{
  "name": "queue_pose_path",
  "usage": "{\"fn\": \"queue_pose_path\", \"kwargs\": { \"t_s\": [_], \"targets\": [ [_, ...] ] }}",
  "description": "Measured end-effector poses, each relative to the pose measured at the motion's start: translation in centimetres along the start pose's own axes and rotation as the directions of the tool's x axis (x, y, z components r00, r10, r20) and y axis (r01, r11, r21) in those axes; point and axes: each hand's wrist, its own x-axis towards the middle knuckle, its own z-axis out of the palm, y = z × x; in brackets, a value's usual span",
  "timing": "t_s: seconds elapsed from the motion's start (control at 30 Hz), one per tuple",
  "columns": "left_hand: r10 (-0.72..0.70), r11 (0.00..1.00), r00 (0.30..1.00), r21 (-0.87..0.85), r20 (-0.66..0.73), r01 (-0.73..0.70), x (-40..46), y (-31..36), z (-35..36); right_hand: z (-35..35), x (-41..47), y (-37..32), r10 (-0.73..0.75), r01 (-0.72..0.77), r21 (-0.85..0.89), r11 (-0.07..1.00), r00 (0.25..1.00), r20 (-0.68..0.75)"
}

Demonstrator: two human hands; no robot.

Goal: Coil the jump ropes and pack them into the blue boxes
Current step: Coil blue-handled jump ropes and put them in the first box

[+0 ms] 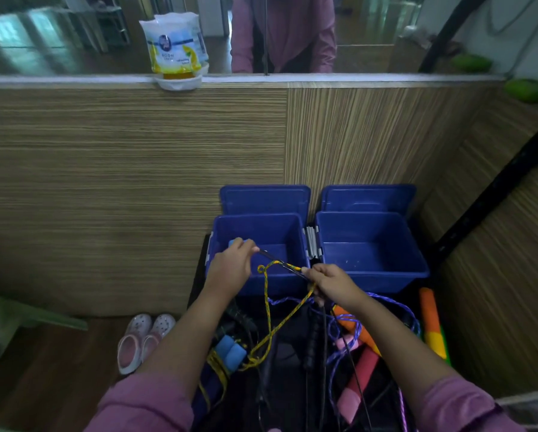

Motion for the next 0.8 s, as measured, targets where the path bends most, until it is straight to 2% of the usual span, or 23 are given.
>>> {"fn": "queue_pose_path", "kwargs": {
  "t_s": [0.2, 0.4, 0.5, 0.6, 0.67, 0.7, 0.77, 0.8],
  "targets": [
    [-0.202, 0.979, 0.975, -0.006, -0.095, 0.202, 1.6, -2.0, -1.1, -2.2, -1.4, 1.5, 0.077, -0.081, 0.129, 0.988, 0.996, 0.038],
    [-0.282, 0.958, 0.955, -0.070, -0.087, 0.277, 1.1, -2.6, -0.7, -3.3, -2.0, -1.6, 0.017, -0.015, 0.158, 0.987, 1.000, -0.008],
    [-0.386, 0.922, 0.921, 0.060, 0.051, 0.383, 0.4, -2.8, -0.8, -3.2, -2.3, -3.5, 0.036, -0.040, 0.210, 0.977, 0.999, 0.024],
    [-0.448, 0.894, 0.840, 0.131, 0.305, 0.429, 0.7, -2.3, -1.3, -3.3, -2.5, -5.2, 0.044, -0.053, 0.192, 0.980, 0.998, 0.047],
    [-0.412, 0.904, 0.801, 0.086, 0.435, 0.419, 1.4, -1.6, -1.4, -3.4, -2.3, -5.9, 0.046, -0.058, 0.175, 0.983, 0.996, 0.070],
    [-0.351, 0.927, 0.825, 0.036, 0.443, 0.374, 1.8, -0.8, -1.4, -3.4, -2.3, -6.1, 0.047, -0.059, 0.159, 0.985, 0.996, 0.082],
    [-0.127, 0.980, 0.935, -0.105, 0.330, 0.170, 2.3, 1.4, -1.7, -3.2, -2.2, -6.3, 0.040, -0.052, 0.120, 0.991, 0.994, 0.098],
    [-0.006, 0.983, 0.967, -0.178, 0.254, 0.053, 2.5, 2.6, -2.0, -3.1, -2.2, -6.5, 0.035, -0.045, 0.103, 0.994, 0.994, 0.099]
  ]
}}
